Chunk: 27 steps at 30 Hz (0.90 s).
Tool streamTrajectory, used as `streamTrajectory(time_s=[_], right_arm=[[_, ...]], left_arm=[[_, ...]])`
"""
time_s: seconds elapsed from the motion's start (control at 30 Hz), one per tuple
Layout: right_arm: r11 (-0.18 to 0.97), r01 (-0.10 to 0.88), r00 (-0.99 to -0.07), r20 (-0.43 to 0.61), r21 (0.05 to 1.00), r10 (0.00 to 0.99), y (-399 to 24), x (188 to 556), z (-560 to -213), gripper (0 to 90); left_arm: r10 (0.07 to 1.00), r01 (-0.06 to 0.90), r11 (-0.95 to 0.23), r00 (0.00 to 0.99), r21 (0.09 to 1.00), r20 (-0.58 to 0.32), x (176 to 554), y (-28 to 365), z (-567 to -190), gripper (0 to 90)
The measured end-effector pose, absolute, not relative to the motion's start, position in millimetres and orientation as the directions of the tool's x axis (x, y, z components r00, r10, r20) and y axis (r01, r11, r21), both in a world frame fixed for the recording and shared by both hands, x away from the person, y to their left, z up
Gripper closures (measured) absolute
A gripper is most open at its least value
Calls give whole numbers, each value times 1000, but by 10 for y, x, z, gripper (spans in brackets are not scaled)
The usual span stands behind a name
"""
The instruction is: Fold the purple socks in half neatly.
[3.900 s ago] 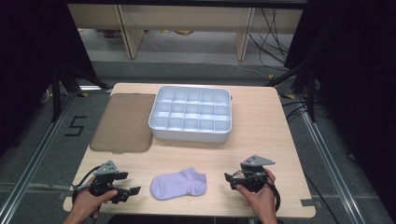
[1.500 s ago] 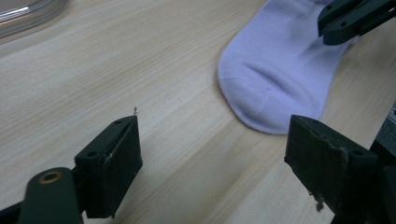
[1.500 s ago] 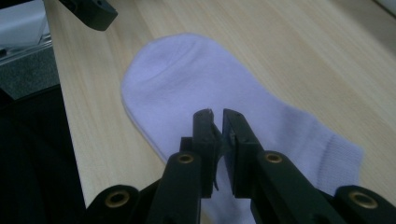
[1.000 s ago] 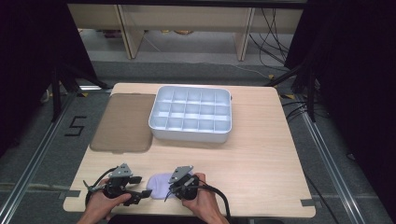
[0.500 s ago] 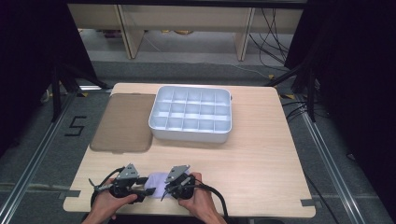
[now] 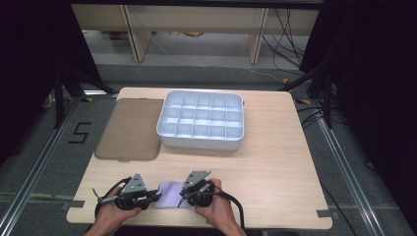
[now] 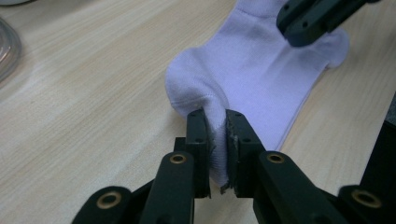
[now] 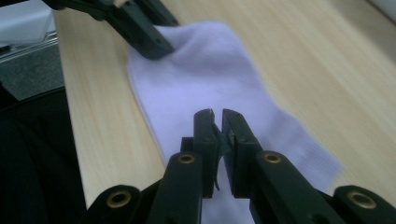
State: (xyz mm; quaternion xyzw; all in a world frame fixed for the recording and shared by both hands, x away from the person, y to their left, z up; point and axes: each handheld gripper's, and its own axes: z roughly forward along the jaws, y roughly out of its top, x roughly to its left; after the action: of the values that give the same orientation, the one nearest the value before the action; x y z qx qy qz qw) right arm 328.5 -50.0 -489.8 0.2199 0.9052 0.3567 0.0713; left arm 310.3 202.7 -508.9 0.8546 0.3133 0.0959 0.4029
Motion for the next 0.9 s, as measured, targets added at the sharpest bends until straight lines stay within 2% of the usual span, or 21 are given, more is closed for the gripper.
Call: streamTrajectory(time_s=[0.13, 0.33, 0.4, 0.5, 0.9], right_arm=[[636, 393, -862, 26, 664, 506, -680, 3305, -4883, 849], [669, 395, -870, 24, 630, 492, -678, 3318, -4962, 848], [680, 391, -873, 16, 620, 487, -634, 3312, -4989, 847], [702, 369, -887, 3, 609, 463, -571, 3303, -5004, 847], [700, 343, -899, 3, 626, 438, -414, 3287, -5030, 848]], left_arm=[[611, 454, -485, 787, 748, -82, 3112, 2049, -5066, 814], [598, 448, -485, 797, 751, -89, 3108, 2077, -5017, 814], [614, 472, -453, 781, 756, -119, 3089, 2065, -5010, 814], [601, 454, -468, 792, 758, -104, 3101, 2092, -4988, 815], [595, 451, -453, 795, 769, -117, 3062, 2143, -4888, 815]])
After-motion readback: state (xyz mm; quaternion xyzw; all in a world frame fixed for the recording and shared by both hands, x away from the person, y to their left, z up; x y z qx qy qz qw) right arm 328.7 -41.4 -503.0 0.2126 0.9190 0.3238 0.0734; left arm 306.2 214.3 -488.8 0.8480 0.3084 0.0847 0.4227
